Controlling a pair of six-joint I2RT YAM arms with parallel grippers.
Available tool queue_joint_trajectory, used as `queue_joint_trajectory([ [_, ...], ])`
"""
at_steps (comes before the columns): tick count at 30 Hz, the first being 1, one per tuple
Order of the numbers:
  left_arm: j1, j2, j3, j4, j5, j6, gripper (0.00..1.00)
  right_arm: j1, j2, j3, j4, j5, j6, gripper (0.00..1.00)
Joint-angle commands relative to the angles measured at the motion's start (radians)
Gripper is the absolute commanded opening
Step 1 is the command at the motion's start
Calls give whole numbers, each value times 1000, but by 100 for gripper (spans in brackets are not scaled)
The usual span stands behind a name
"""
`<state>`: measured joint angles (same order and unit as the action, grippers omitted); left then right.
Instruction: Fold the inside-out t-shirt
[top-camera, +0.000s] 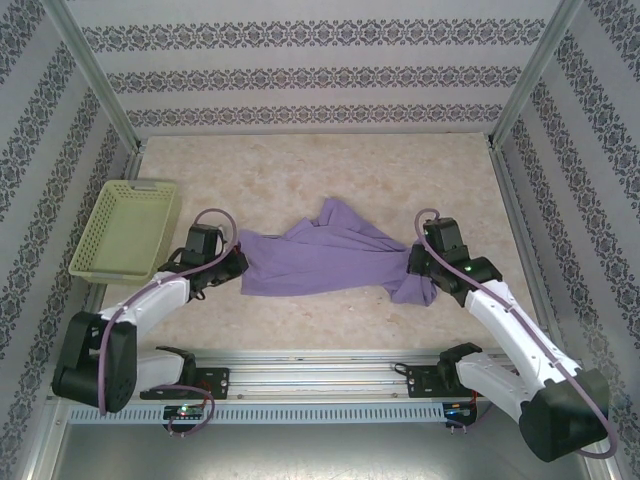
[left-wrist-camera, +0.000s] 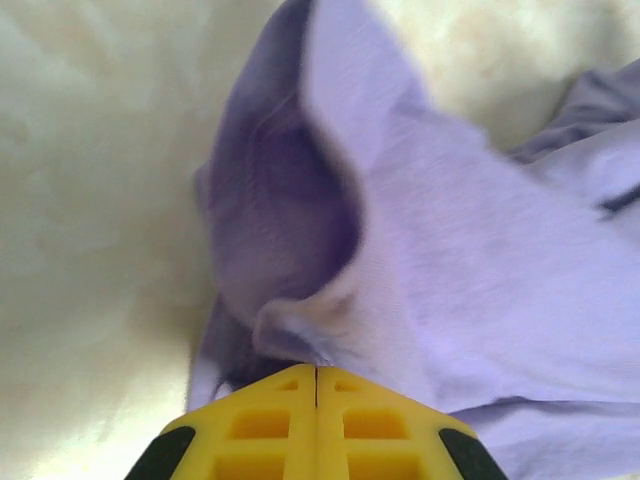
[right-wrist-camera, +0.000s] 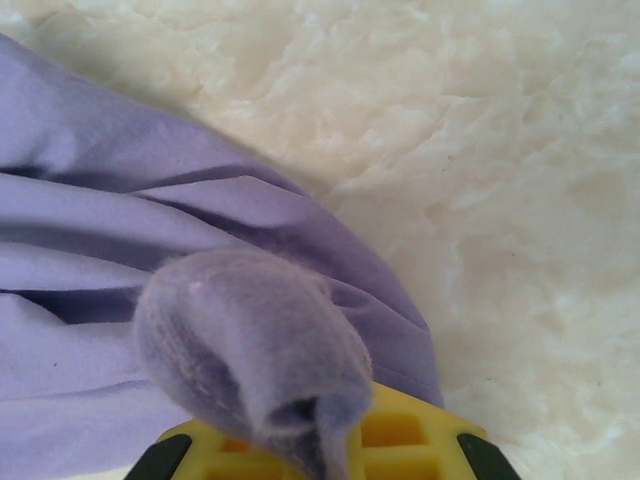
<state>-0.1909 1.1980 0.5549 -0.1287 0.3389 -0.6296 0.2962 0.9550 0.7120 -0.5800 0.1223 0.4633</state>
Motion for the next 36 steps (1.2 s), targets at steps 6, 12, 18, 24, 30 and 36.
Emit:
queue_joint_trajectory([
  [6, -24, -415, 360, -296, -162, 30, 0, -12, -130, 314, -220, 44, -120, 8],
  [12, -25, -587, 594, -326, -337, 67, 0, 5, -171, 694, -406, -53, -246, 12],
  [18, -24, -525, 724, -319, -414, 105, 0, 33, -166, 818, -442, -80, -254, 16],
  [24, -25, -311, 684, -372, -395, 66, 0, 51, -138, 493, -285, -95, -157, 11],
  [30, -25, -239, 509, -342, -327, 28, 0, 130, -83, 165, -117, -140, -23, 20],
  [36, -24, -292, 380, -336, -370, 35, 0, 443, -41, -37, -41, -29, 176, 34],
])
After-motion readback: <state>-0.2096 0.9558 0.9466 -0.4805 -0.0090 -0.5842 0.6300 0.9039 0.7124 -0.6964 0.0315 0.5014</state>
